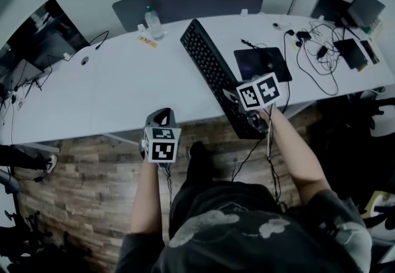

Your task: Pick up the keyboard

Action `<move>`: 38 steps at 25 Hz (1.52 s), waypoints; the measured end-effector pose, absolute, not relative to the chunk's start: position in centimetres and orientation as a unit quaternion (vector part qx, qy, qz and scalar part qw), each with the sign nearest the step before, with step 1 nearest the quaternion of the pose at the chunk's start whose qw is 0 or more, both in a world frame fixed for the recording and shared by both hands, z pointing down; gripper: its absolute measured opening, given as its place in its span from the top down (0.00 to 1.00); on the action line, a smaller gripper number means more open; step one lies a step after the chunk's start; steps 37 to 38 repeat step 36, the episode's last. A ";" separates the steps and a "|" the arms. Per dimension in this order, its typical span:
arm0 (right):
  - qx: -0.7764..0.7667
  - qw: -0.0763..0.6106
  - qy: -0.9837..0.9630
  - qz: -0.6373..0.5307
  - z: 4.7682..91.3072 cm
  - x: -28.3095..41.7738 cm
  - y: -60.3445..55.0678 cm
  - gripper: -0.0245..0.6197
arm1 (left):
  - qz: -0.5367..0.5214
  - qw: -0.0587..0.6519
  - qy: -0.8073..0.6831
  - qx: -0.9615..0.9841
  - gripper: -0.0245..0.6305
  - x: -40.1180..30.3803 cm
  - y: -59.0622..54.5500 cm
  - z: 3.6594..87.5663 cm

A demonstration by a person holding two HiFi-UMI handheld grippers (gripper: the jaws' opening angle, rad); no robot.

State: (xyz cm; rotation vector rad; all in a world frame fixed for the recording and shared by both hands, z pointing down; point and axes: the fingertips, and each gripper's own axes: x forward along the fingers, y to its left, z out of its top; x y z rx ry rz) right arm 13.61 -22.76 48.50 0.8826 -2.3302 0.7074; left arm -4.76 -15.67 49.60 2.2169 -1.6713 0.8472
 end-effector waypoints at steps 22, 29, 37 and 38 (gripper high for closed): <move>0.391 0.160 -0.858 0.293 47.2 15.2 -8.0 0.86 | 0.211 0.105 -0.591 0.772 0.96 -4.8 -4.4 45.4; 0.404 0.143 -0.855 0.293 47.0 13.7 -1.2 0.86 | 0.203 0.102 -0.580 0.782 0.96 -6.2 1.9 45.6; 0.414 0.130 -0.856 0.280 46.4 13.2 6.6 0.86 | 0.198 0.095 -0.572 0.790 0.96 -6.8 9.6 45.6; 0.414 0.130 -0.856 0.280 46.4 13.2 6.6 0.86 | 0.198 0.095 -0.572 0.790 0.96 -6.8 9.6 45.6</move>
